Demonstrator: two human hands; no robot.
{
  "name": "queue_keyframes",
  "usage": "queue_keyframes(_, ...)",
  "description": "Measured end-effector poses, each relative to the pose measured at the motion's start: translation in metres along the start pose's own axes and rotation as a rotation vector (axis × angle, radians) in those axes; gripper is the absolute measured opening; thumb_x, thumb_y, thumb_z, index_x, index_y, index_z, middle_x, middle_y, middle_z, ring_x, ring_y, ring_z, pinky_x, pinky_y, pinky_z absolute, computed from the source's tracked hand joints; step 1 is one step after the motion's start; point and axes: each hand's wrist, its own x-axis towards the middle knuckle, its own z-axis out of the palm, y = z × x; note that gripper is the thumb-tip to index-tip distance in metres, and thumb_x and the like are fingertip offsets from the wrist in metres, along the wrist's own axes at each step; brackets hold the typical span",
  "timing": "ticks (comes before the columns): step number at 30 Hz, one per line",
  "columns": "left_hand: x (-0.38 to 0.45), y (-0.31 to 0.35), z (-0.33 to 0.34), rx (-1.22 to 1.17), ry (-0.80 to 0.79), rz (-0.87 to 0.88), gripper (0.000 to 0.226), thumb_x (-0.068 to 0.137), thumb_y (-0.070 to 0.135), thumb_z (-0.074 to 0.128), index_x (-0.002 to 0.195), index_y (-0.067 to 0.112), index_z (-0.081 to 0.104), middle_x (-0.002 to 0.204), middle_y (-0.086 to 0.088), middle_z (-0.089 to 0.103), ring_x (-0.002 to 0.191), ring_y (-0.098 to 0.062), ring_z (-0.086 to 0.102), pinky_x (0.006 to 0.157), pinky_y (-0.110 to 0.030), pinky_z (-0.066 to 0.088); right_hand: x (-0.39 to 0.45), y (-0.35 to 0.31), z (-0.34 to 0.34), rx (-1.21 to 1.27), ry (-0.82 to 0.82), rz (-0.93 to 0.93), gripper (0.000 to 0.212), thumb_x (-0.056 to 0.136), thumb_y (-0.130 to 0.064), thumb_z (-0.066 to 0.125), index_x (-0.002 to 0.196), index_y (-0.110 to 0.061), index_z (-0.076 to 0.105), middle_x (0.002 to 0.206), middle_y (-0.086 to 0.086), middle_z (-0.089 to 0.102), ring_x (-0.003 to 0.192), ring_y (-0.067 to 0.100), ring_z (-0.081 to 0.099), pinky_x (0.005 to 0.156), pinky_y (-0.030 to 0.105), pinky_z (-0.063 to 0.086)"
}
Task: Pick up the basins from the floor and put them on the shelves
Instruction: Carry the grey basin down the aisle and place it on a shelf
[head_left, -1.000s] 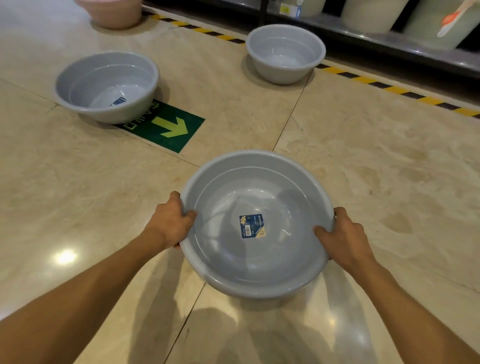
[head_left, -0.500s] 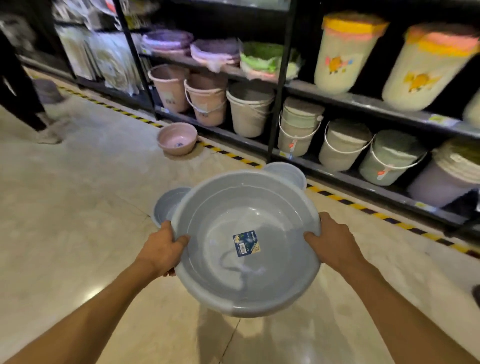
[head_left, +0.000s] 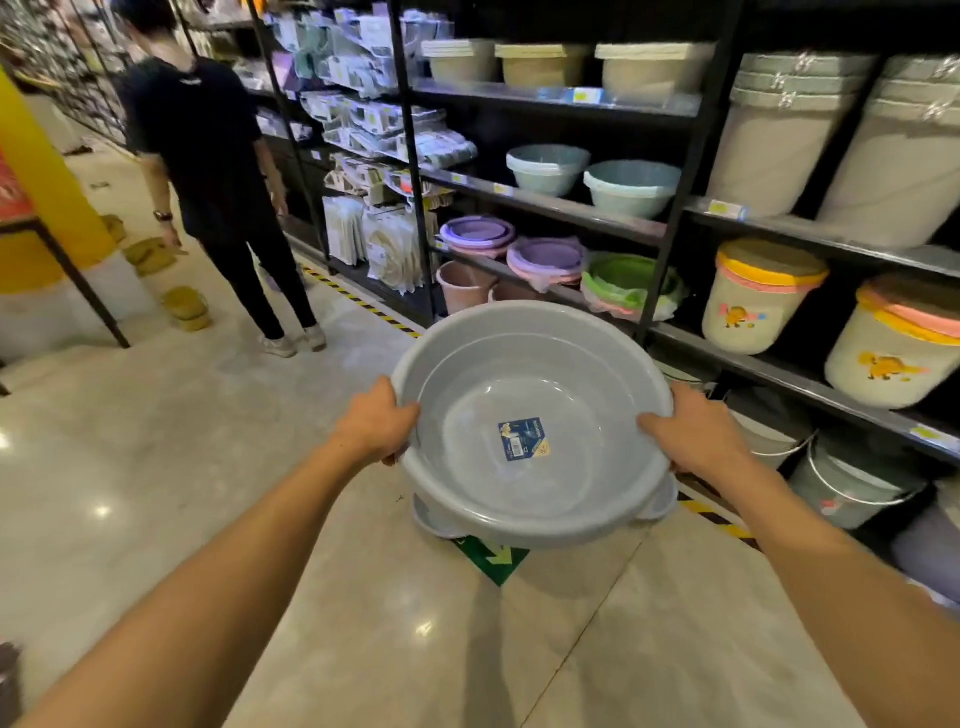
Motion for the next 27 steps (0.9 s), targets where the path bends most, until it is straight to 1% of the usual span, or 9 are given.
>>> queue_keyframes(1,-0.002,-0.001,-0.003,-0.012,0.008,-0.008,0.022,0.094,0.021,0.053,0.105,0.003,0.049,0.068,-0.015,0.062,0.034,-0.021,0.053,0.030,-0.024,0.038,0.002,-0.005,-0.002,0.009,-0.013,0.000,0.024,0.081,-0.033,0.062,0.102,-0.024,0.054,0.091,0.003,0.064,0.067,0.018,0.064,0.035,0.021,0.044)
queue_keyframes(4,-0.004,-0.007,-0.008,-0.046,0.012,-0.057,0.024,0.093,0.021,0.054,0.105,0.001,0.050,0.067,-0.017,0.062,0.035,-0.023,0.052,0.028,-0.023,0.036,0.008,-0.017,0.000,0.009,-0.014,-0.023,0.026,0.083,-0.031,0.063,0.105,-0.019,0.057,0.094,0.006,0.065,0.075,0.020,0.063,0.049,0.027,0.046)
queue_keyframes(8,0.004,-0.018,-0.010,-0.070,0.028,-0.097,0.024,0.095,0.022,0.053,0.107,0.001,0.050,0.071,-0.018,0.062,0.040,-0.024,0.052,0.032,-0.025,0.037,0.017,-0.029,0.010,0.022,0.001,-0.070,0.021,0.086,-0.028,0.062,0.101,-0.017,0.053,0.092,0.006,0.062,0.071,0.016,0.059,0.041,0.023,0.039)
queue_keyframes(12,0.018,-0.030,-0.010,-0.075,0.050,-0.097,0.025,0.095,0.023,0.053,0.106,0.002,0.049,0.072,-0.019,0.063,0.041,-0.026,0.054,0.033,-0.026,0.040,0.034,-0.039,0.021,-0.021,-0.017,-0.086,0.024,0.086,-0.030,0.061,0.104,-0.018,0.052,0.097,0.008,0.062,0.077,0.021,0.059,0.049,0.027,0.038)
queue_keyframes(15,0.034,-0.041,-0.014,-0.025,0.048,-0.112,0.024,0.095,0.024,0.052,0.104,0.002,0.048,0.070,-0.018,0.064,0.039,-0.026,0.056,0.033,-0.027,0.041,0.053,-0.051,0.035,-0.041,-0.043,-0.084,0.030,0.085,-0.033,0.061,0.109,-0.017,0.053,0.100,0.009,0.063,0.083,0.028,0.062,0.051,0.030,0.043)
queue_keyframes(18,0.059,-0.051,-0.018,0.008,0.041,-0.112,0.022,0.096,0.023,0.051,0.101,0.003,0.048,0.065,-0.017,0.063,0.038,-0.025,0.057,0.031,-0.026,0.041,0.074,-0.066,0.052,-0.088,-0.052,-0.084,0.030,0.083,-0.035,0.060,0.106,-0.017,0.052,0.101,0.012,0.062,0.085,0.033,0.061,0.063,0.038,0.051)
queue_keyframes(23,0.122,-0.070,-0.026,0.005,0.026,-0.100,0.018,0.094,0.021,0.052,0.093,0.004,0.048,0.062,-0.016,0.062,0.036,-0.023,0.056,0.030,-0.023,0.038,0.120,-0.091,0.083,-0.141,-0.062,-0.056,0.027,0.086,-0.036,0.060,0.104,-0.019,0.050,0.099,0.011,0.062,0.076,0.027,0.056,0.054,0.032,0.041)
queue_keyframes(25,0.148,-0.073,-0.028,-0.018,0.011,-0.079,0.018,0.092,0.018,0.053,0.087,0.002,0.050,0.055,-0.015,0.061,0.032,-0.022,0.054,0.030,-0.023,0.037,0.136,-0.103,0.091,-0.168,-0.064,-0.035,0.029,0.087,-0.036,0.059,0.107,-0.017,0.049,0.100,0.012,0.062,0.080,0.030,0.060,0.058,0.036,0.048)
queue_keyframes(27,0.175,-0.076,-0.030,-0.020,0.004,-0.061,0.018,0.092,0.020,0.053,0.089,0.003,0.049,0.055,-0.014,0.061,0.029,-0.018,0.053,0.029,-0.022,0.036,0.150,-0.111,0.098,-0.182,-0.054,-0.015,0.035,0.087,-0.036,0.059,0.113,-0.014,0.050,0.102,0.013,0.062,0.086,0.033,0.062,0.066,0.043,0.056)
